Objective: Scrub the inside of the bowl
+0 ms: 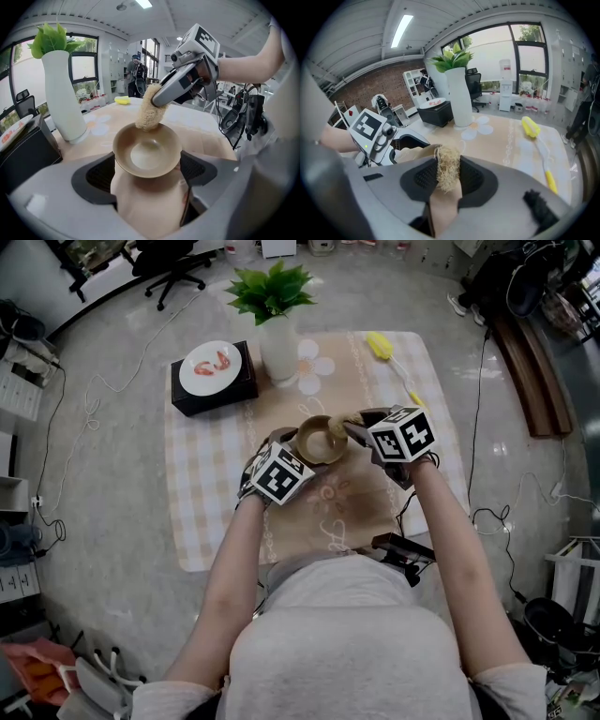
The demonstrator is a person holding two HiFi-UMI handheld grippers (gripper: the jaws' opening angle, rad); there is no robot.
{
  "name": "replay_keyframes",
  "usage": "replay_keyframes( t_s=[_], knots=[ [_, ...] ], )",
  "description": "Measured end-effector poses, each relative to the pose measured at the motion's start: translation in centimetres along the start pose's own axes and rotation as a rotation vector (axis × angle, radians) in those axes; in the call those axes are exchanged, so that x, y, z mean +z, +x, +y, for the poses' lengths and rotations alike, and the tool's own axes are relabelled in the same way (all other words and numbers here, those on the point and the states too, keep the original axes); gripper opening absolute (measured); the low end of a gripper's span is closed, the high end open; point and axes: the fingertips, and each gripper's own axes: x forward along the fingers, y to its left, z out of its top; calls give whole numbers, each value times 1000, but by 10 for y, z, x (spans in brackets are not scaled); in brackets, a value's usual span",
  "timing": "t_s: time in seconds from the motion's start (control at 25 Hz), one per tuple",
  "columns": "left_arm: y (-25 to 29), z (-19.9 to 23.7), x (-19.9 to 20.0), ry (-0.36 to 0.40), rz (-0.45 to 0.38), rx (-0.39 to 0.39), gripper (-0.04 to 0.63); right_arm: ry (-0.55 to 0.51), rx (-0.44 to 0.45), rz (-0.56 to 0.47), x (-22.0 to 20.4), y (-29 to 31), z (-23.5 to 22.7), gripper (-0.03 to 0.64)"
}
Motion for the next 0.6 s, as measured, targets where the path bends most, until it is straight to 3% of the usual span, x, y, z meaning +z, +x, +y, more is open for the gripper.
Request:
replay_keyframes(
  t_s=[0.32,0.6],
  knots=[
    [0,0,0,0,-1,-3,445,16,39,34,-13,-6,10,103],
    [0,0,0,0,1,-3,448,-1,125,91,-22,-7,30,103]
  ],
)
